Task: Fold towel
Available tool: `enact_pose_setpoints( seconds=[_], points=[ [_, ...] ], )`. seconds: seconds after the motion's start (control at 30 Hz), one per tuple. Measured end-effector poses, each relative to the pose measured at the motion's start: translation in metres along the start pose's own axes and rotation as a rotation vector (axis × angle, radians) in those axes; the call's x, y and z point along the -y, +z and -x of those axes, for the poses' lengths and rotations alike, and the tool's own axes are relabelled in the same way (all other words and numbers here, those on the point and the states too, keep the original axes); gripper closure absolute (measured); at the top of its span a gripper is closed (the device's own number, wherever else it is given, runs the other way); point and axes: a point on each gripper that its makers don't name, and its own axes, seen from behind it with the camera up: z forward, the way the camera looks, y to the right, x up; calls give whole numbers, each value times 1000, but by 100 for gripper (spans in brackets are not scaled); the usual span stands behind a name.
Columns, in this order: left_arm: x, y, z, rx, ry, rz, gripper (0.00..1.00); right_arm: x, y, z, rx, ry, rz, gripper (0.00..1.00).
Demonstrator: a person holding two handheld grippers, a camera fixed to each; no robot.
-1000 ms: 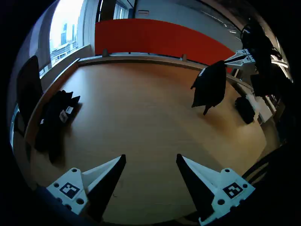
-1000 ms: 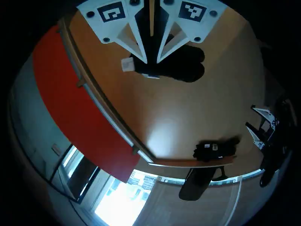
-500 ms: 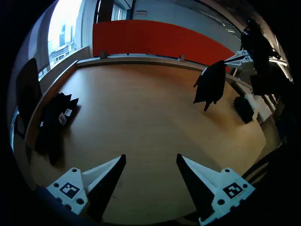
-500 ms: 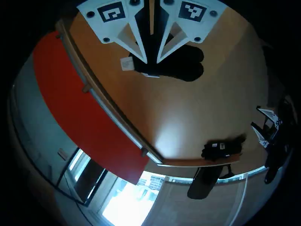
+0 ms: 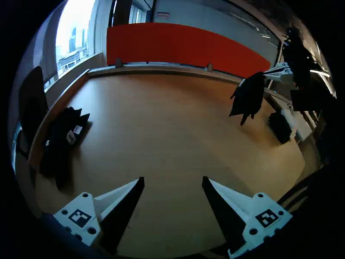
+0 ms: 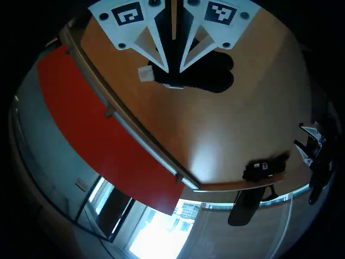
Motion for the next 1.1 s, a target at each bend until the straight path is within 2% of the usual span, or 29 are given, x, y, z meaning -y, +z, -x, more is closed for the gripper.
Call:
enact_pose_setpoints(
  seconds=[0.23,0.5,1.1],
  points=[
    [3,0,-3,3,-2,-13,0,-31,-10,22,25,18,38,98],
    [5,2,-5,10,-6,-27,0,-72,-21,57,57,77,87,98],
    [-8,10,-13,30,17,-34,0,-162,-47,135,146,158,212,98]
  ],
)
